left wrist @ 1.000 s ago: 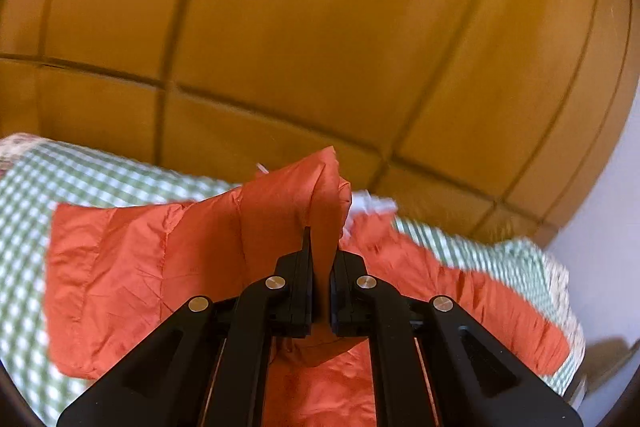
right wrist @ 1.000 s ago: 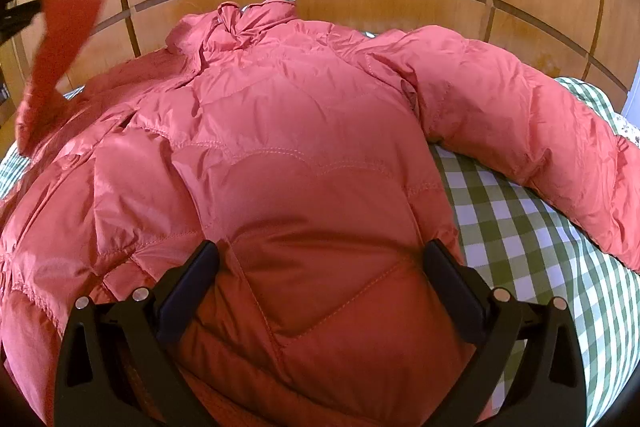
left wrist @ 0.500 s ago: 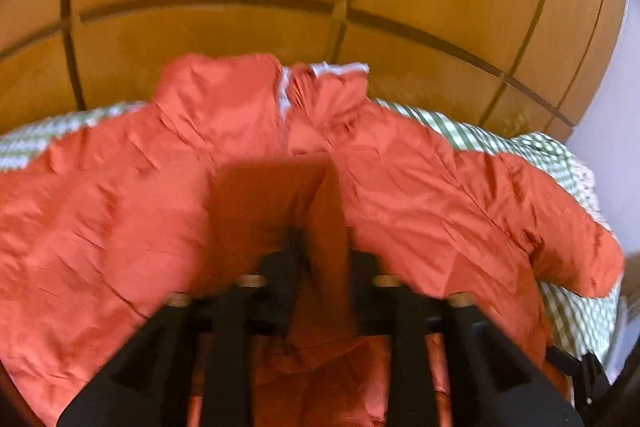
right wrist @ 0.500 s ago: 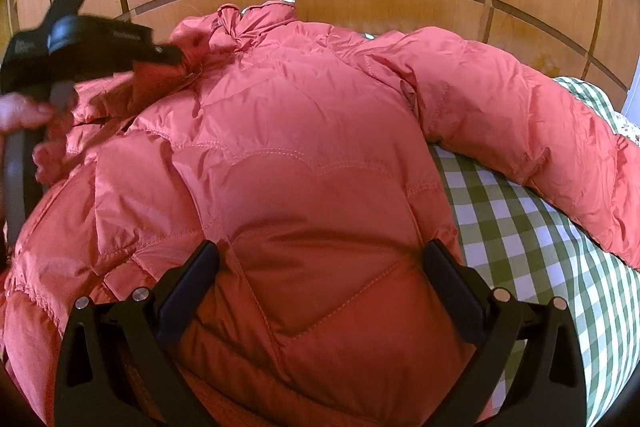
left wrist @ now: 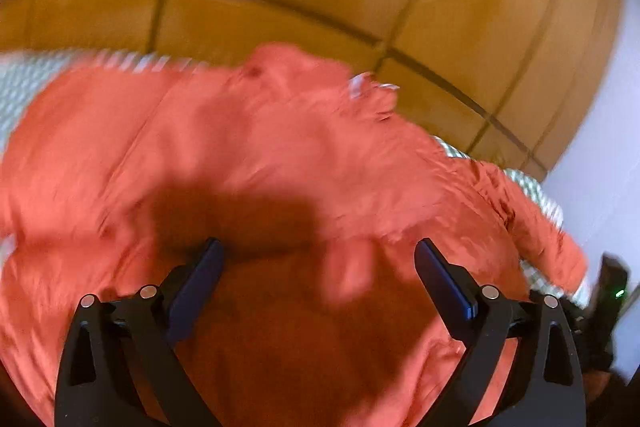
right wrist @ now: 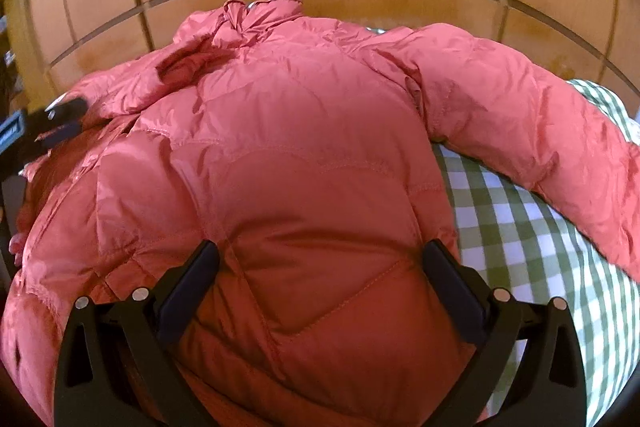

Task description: Fold small clothes

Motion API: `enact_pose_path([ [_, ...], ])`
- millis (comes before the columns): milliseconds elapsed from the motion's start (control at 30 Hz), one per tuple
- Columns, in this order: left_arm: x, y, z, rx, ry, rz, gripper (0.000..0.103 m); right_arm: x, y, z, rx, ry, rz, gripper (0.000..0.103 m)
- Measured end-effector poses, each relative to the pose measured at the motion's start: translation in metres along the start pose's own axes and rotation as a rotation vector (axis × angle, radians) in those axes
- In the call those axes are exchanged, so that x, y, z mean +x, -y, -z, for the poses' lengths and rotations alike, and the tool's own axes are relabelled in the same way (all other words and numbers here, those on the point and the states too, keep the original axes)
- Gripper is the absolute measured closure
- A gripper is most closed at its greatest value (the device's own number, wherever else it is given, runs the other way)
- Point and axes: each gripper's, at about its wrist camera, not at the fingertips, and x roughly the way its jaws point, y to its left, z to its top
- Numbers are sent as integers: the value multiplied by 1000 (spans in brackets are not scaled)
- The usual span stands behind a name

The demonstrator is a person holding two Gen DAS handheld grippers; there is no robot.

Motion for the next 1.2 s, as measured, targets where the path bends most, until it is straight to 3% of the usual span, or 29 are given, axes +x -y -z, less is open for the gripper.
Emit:
enact_pose_path([
  [133,-19,-14,13,-86,37,17,8,-1,19,1,11,-12,-91,2],
  [300,-19,-4,20,-58,16,-14,8,-13,15,1,-14,1,1,2],
  [467,-22,-7,22,-65,17,0,8,-26,45,-4,96,44,-17,2],
  [567,-21,-9,20,-66,11,-3,8,-27,92,-3,302,49,-47,2],
  [667,-20,-9,19,-61,10,-9,8,-25,154,8,608,79,-74,2],
  [700,-19,-9,18,-62,6,-10,8,-24,177,14,728,122,-137,2],
  [767,-18,-7,16,-58,-7,-21,8,-27,201,17,847,190,-180,2],
  [867,-19,-5,8,-45,-13,-37,8,-27,231,15,947,212,-123,2],
  [1100,-22,-19,-19,-24,48,-149,8,-28,293,27,1318,345,-99,2],
  [1200,-20,-18,-21,70,70,-230,8,-24,310,26,1432,380,-82,2],
])
